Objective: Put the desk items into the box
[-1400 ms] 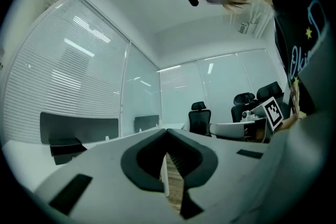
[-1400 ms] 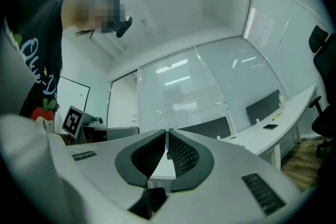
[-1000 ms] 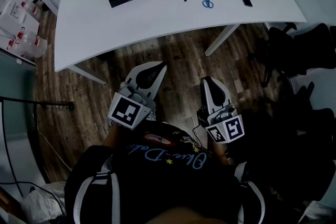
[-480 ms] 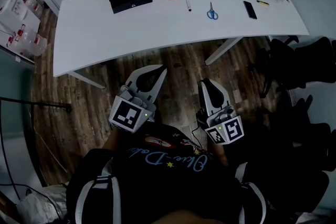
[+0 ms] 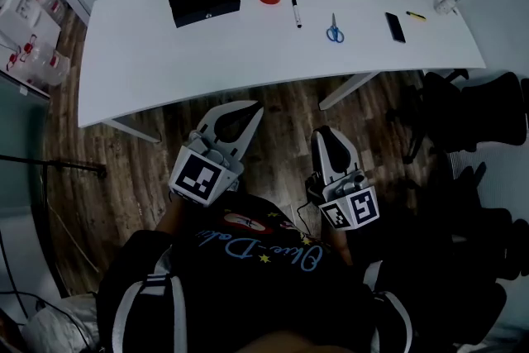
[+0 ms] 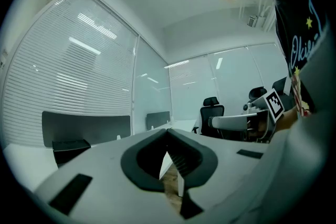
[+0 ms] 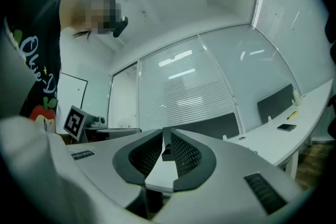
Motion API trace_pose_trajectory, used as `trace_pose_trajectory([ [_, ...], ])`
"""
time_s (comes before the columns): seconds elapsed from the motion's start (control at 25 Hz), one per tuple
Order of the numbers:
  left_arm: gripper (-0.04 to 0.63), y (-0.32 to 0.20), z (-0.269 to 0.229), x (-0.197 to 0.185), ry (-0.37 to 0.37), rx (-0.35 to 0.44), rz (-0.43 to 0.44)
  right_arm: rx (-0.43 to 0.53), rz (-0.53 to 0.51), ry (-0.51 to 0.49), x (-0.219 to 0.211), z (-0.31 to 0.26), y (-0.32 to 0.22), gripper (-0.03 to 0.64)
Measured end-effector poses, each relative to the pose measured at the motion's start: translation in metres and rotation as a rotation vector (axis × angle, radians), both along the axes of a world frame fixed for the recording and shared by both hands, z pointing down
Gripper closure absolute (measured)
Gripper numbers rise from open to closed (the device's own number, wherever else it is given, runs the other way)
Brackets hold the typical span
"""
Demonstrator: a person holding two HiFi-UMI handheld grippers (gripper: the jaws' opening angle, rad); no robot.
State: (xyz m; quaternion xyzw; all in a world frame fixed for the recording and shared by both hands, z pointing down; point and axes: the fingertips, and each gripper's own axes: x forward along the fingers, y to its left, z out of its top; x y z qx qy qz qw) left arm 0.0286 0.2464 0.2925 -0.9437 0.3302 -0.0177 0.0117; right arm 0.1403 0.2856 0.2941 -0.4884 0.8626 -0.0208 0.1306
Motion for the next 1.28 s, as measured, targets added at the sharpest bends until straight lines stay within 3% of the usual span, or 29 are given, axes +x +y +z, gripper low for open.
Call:
trace_pose_trajectory([
  [0.36, 0.6, -0.029, 0.007, -0.01, 0.016, -0.03, -0.017, -0.009, -0.043, 0.045, -0.02, -0.008, -0.03, 0.572],
  [1.04, 0.6, -0.091, 0.012, -0.026, 0.056, -0.061, -0.008, -0.034, -0.024, 0.073, -0.035, -0.01, -0.089, 0.571],
  [1.28, 0.6, -0.109, 0.013, -0.026, 0.057, -0.054, 0.03, -0.035, -0.01, 0.08, -0.043, -0.009, -0.105, 0.571],
])
